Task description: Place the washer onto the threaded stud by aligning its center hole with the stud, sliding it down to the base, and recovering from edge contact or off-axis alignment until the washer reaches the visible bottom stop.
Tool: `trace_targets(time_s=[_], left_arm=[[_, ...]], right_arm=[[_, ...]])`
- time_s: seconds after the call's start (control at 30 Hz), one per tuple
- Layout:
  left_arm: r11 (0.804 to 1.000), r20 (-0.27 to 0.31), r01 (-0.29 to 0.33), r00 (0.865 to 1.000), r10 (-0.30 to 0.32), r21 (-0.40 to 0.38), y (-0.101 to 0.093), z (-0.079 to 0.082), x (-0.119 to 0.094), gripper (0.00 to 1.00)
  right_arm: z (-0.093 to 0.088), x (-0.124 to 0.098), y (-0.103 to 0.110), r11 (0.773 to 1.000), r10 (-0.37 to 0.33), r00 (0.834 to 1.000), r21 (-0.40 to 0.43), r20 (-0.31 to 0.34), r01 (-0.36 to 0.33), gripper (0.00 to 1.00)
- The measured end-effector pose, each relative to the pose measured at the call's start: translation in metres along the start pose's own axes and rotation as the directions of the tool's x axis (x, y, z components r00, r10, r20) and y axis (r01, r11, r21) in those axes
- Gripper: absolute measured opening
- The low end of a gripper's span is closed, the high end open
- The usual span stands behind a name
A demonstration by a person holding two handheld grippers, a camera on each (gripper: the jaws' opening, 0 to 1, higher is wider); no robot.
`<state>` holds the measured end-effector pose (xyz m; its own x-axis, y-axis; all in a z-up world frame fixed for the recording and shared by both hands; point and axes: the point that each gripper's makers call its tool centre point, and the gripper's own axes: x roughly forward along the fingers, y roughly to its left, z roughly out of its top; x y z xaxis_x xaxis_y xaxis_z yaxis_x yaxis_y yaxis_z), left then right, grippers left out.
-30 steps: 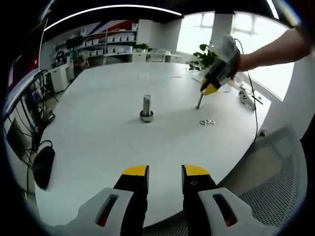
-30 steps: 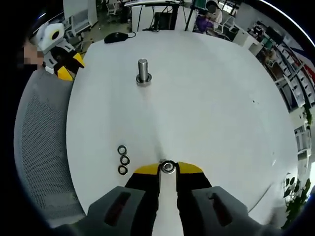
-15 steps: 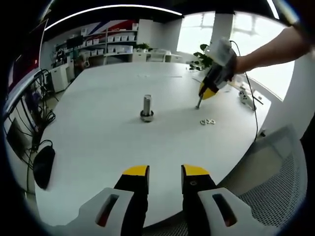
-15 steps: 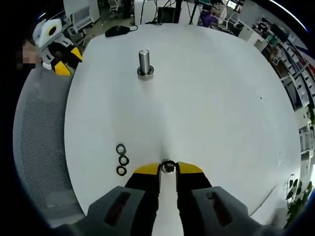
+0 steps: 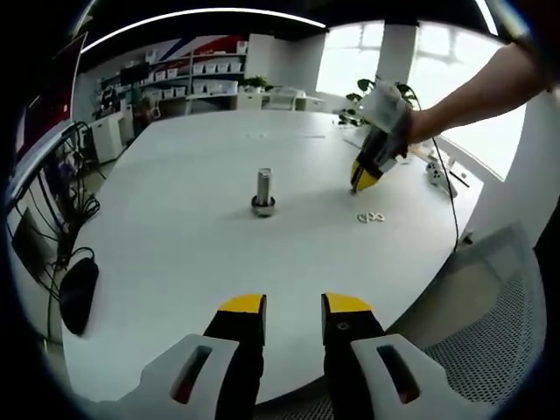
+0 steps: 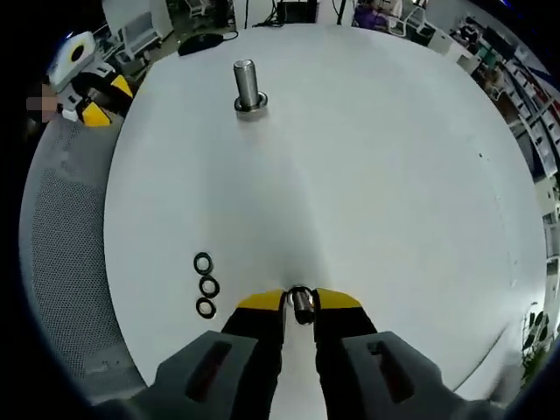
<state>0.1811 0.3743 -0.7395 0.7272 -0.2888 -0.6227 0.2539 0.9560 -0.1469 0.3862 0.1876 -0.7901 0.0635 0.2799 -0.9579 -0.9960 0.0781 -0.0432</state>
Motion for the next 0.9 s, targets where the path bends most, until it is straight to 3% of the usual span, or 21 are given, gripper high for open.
trace_targets(time_s=[0.33,0.6,0.9], left_arm=[[1.0,-0.018,-0.003,1.0,0.003,-0.002,0.0,-0.003,0.001,0.22],[1.0,-0.033,-0.002,0.999,0.002,-0.003,0.0,-0.006,0.002,0.22],[1.0,-0.035,-0.002,0.999,0.002,-0.003,0.0,-0.006,0.002,0.23]], right_arm=[[-0.002,0.007,-0.001,0.999,0.0,1.0,0.041,0.016,0.0,0.19],[-0.006,-0.005,-0.001,0.997,-0.027,0.998,0.08,0.063,0.022,0.25],[-0.037,-0.014,0.006,0.984,-0.056,0.994,0.176,0.093,0.039,0.29]])
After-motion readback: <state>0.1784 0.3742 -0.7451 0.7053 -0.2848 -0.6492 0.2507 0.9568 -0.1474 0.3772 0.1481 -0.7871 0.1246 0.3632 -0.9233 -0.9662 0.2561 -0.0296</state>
